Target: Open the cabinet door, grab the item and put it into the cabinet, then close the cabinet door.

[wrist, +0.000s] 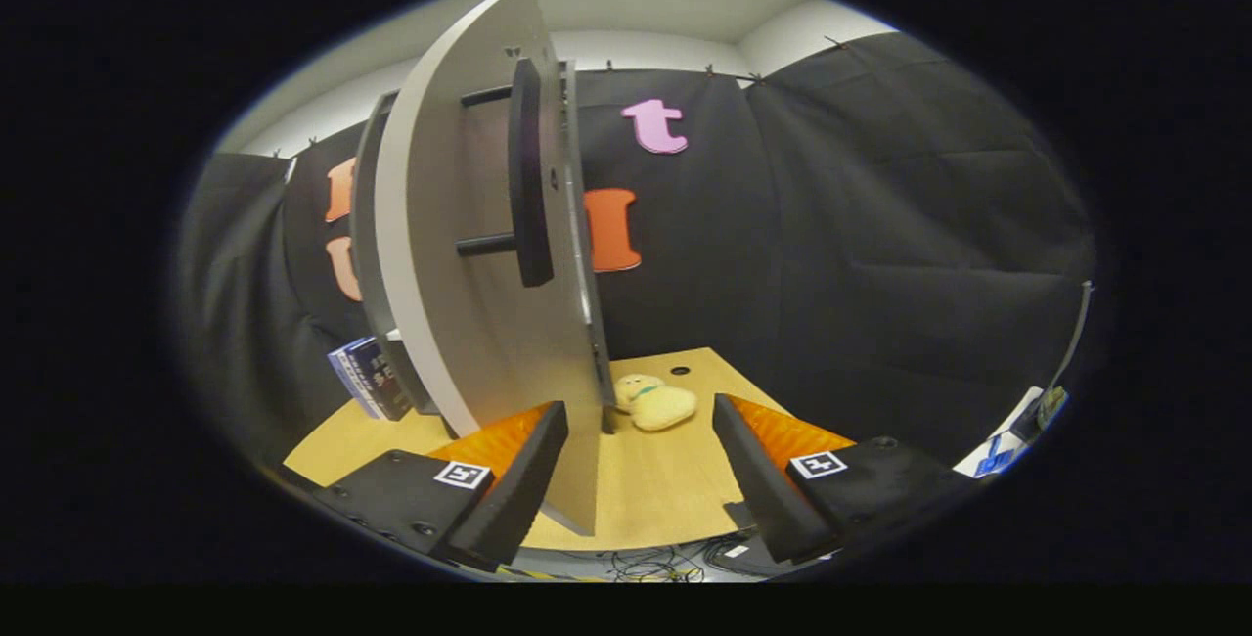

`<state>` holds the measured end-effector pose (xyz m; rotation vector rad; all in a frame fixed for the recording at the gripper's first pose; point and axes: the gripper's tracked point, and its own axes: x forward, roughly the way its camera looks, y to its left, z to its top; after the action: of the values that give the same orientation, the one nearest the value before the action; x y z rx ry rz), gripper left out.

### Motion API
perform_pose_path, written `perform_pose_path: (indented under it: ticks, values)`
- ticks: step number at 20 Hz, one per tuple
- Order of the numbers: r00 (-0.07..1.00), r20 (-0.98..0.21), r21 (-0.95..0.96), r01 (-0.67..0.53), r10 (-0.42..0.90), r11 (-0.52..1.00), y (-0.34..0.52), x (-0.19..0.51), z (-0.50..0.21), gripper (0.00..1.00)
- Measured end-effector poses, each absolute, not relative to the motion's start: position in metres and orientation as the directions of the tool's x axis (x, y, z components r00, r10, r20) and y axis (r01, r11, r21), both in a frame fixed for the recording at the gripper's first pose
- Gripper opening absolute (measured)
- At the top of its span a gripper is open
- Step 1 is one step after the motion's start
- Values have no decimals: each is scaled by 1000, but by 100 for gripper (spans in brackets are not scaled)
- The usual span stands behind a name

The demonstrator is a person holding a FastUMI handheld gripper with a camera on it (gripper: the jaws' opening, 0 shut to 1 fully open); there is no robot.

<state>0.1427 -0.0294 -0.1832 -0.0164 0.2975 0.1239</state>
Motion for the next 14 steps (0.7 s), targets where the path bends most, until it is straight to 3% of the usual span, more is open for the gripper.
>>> perform_pose_path:
  ticks: [7, 14]
  values:
    - [906, -320, 31, -284, 278, 958, 42, 149, -195, 96]
    - [884, -325, 55, -338, 337, 940, 84, 174, -203, 96]
